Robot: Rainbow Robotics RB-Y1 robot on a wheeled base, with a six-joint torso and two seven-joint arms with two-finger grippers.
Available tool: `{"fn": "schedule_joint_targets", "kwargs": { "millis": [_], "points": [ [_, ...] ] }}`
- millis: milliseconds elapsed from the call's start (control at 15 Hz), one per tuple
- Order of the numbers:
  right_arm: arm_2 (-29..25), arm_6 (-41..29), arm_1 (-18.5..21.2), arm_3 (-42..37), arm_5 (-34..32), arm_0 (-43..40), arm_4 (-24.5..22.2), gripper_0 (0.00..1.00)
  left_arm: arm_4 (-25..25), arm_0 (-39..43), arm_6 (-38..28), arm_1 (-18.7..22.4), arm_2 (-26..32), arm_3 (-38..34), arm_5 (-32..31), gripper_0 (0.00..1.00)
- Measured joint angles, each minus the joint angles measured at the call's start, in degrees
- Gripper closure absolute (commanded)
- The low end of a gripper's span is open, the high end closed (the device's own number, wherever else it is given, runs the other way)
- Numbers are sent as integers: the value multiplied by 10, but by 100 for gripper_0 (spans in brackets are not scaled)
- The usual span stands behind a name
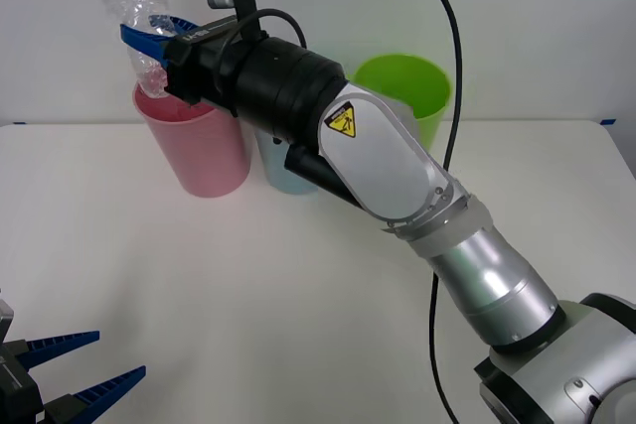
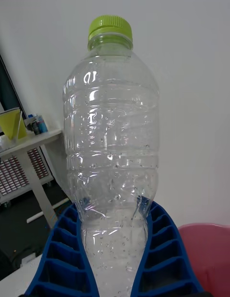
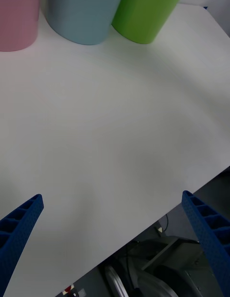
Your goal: Put cans in the blue bin and PET bottles in the pink bin and trash in the green bin.
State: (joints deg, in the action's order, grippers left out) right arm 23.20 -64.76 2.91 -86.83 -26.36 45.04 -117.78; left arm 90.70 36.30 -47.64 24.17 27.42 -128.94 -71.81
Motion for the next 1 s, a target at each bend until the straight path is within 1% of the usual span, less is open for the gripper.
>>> {"fn": "schedule_joint_targets", "kwargs": {
  "millis": [133,333,533,667,867,1000],
  "points": [
    [0,-2,0,34,1,31,-24,100,0,0,0,0,0,0,0,0],
    [5,2,0,89,11,76,-33,100,0,0,0,0,0,0,0,0],
    [24,3,-3,152,41,122,-39,100,0,0,0,0,0,0,0,0],
    [42,4,-13,210,73,155,-38,100,0,0,0,0,0,0,0,0],
    [44,9,-38,293,104,196,-39,100,0,0,0,0,0,0,0,0],
    [44,15,-39,340,122,219,-42,100,0,0,0,0,0,0,0,0]
  ]
}}
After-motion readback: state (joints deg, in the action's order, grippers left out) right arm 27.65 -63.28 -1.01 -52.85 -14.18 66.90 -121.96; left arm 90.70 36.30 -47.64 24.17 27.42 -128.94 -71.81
